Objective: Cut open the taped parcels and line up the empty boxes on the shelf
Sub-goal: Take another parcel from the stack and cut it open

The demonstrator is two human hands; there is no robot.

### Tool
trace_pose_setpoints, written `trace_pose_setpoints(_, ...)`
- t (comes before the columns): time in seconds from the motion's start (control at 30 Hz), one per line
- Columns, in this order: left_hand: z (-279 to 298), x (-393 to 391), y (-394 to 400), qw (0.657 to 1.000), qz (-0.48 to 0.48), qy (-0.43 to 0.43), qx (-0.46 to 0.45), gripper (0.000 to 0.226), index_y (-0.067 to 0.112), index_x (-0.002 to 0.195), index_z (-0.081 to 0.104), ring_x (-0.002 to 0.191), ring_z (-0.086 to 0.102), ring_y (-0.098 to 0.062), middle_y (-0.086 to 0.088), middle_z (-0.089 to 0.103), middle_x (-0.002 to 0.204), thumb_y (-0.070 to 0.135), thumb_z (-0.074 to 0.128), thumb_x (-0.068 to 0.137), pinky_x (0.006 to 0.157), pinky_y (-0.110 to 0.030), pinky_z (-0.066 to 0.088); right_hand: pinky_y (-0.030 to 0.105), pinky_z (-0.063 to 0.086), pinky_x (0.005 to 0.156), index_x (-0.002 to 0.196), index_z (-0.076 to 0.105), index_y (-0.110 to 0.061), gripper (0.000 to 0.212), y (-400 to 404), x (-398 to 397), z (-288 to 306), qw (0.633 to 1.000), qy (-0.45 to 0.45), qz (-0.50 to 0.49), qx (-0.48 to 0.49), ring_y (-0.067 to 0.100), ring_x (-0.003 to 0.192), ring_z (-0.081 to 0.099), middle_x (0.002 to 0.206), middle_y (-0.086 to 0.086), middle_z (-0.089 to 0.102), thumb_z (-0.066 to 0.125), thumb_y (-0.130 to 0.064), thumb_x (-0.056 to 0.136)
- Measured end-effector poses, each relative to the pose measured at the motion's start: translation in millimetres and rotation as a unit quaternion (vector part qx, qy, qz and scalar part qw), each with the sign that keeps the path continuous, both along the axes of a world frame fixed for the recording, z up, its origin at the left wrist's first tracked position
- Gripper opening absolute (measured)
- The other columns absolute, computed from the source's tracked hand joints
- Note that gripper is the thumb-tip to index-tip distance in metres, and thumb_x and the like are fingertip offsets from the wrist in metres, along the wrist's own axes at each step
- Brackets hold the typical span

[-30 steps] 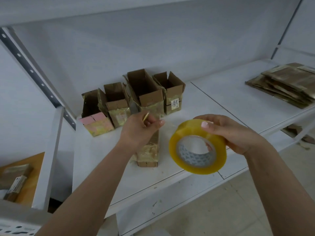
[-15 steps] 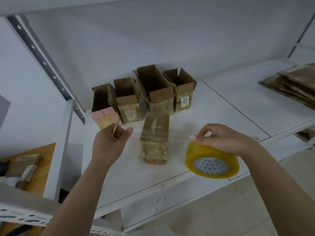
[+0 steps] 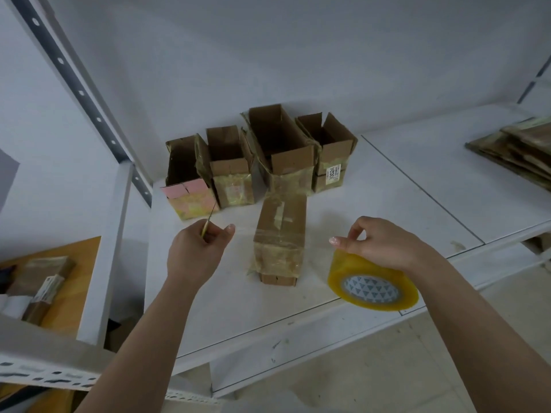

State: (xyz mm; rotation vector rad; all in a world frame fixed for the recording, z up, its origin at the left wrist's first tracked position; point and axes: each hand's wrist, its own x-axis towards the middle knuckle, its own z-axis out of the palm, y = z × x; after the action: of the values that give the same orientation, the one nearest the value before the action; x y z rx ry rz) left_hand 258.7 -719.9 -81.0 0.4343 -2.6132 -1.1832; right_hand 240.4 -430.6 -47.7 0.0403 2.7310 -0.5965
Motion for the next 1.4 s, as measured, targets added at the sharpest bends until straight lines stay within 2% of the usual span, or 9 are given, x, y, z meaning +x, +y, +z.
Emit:
trace_pose_setpoints(0.17, -21.7, -5.2, 4.0, 0.991, 0.001, -0.065, 0.121, 0.047, -0.002, 0.077, 0.059, 0.067, 0.056, -0.027, -0.015, 0.062, 0.072, 0.043, 0.066, 0.089, 0.064, -0.033, 0.043, 0.034, 0.042, 0.079, 0.108, 0.054, -0.026, 0.058, -9.2, -5.4, -16.2, 0.998, -0.007, 0.002, 0.057, 0.018, 0.094, 0.055, 0.102, -0.004, 0.058, 0.047, -0.077, 0.083)
trace_pose_setpoints(0.37, -50.1, 2.8, 25.6, 0.907, 0.013, -0.163, 0.387, 0.032, 0.006, 0.083, 0.06, 0.047, 0.031, -0.009, -0.001, 0.048, 0.07, 0.037, 0.064, 0.092, 0.04, -0.02, 0.024, 0.032, 0.041, 0.071, 0.104, 0.054, -0.022, 0.059, -27.6, -9.2, -22.4, 0.993, 0.015, 0.033, 0.114, 0.017, 0.088, 0.059, 0.093, -0.006, 0.061, 0.045, -0.077, 0.084)
trace_pose_setpoints(0.57, -76.5, 13.8, 36.3, 0.869, 0.021, -0.207, 0.45, 0.041, 0.014, 0.069, 0.049, 0.044, 0.028, -0.009, 0.002, 0.039, 0.058, 0.047, 0.064, 0.088, 0.038, -0.02, 0.02, 0.035, 0.045, 0.077, 0.109, 0.052, -0.022, 0.063, -38.5, -11.1, -23.9, 0.985, 0.013, 0.07, 0.156, 0.019, 0.093, 0.059, 0.097, -0.005, 0.061, 0.045, -0.078, 0.083)
trace_pose_setpoints(0.7, -72.9, 10.3, 32.7, 0.892, 0.013, -0.193, 0.409, 0.039, 0.012, 0.071, 0.049, 0.048, 0.028, -0.012, -0.001, 0.037, 0.06, 0.042, 0.065, 0.089, 0.045, -0.024, 0.022, 0.034, 0.044, 0.076, 0.109, 0.052, -0.022, 0.063, -36.3, -11.6, -23.4, 0.986, 0.009, 0.063, 0.154, 0.018, 0.092, 0.059, 0.097, -0.005, 0.061, 0.045, -0.079, 0.082)
trace_pose_setpoints(0.9, 0.4, -10.7, 24.4, 0.98, -0.087, -0.073, 0.165, 0.041, 0.017, 0.081, 0.046, 0.064, 0.042, -0.014, 0.001, 0.046, 0.073, 0.055, 0.062, 0.087, 0.061, -0.029, 0.038, 0.033, 0.043, 0.078, 0.11, 0.054, -0.024, 0.057, -32.4, -12.3, -19.4, 0.99, -0.014, 0.052, 0.133, 0.017, 0.098, 0.058, 0.103, -0.006, 0.06, 0.046, -0.075, 0.084)
trace_pose_setpoints(1.0, 45.9, -22.9, 52.4, 0.956, -0.252, -0.028, 0.145, 0.035, 0.017, 0.084, 0.046, 0.063, 0.043, -0.008, 0.002, 0.049, 0.076, 0.048, 0.042, 0.099, 0.063, -0.026, 0.037, 0.035, 0.046, 0.086, 0.109, 0.055, -0.024, 0.057, -32.9, -13.4, -17.6, 0.991, -0.031, 0.056, 0.121, 0.018, 0.1, 0.059, 0.105, -0.006, 0.061, 0.046, -0.075, 0.085)
trace_pose_setpoints(1.13, 53.3, -37.7, 90.0, 0.911, -0.399, -0.07, 0.074, 0.038, 0.016, 0.077, 0.052, 0.044, 0.045, -0.001, 0.004, 0.057, 0.064, 0.031, 0.032, 0.106, 0.047, -0.019, 0.039, 0.037, 0.047, 0.091, 0.111, 0.058, -0.021, 0.056, -33.0, -11.4, -13.6, 0.992, -0.042, 0.065, 0.099, 0.018, 0.103, 0.058, 0.108, -0.006, 0.06, 0.047, -0.07, 0.087)
trace_pose_setpoints(1.3, 26.3, -45.0, 83.7, 0.917, -0.361, -0.132, 0.105, 0.039, 0.009, 0.077, 0.057, 0.04, 0.041, -0.011, 0.001, 0.059, 0.056, 0.028, 0.038, 0.106, 0.041, -0.022, 0.038, 0.03, 0.045, 0.087, 0.115, 0.059, -0.026, 0.036, -18.7, -10.0, -3.1, 0.992, -0.104, 0.063, -0.042, 0.015, 0.1, 0.052, 0.106, -0.005, 0.052, 0.062, -0.052, 0.09)
trace_pose_setpoints(1.4, 24.4, -48.3, 79.3, 0.921, -0.349, -0.127, 0.121, 0.04, 0.01, 0.076, 0.057, 0.039, 0.04, -0.01, -0.001, 0.059, 0.056, 0.03, 0.038, 0.105, 0.039, -0.02, 0.035, 0.031, 0.046, 0.091, 0.117, 0.06, -0.027, 0.032, -18.3, -11.1, -5.2, 0.991, -0.106, 0.072, -0.043, 0.016, 0.104, 0.053, 0.11, -0.005, 0.052, 0.063, -0.047, 0.091)
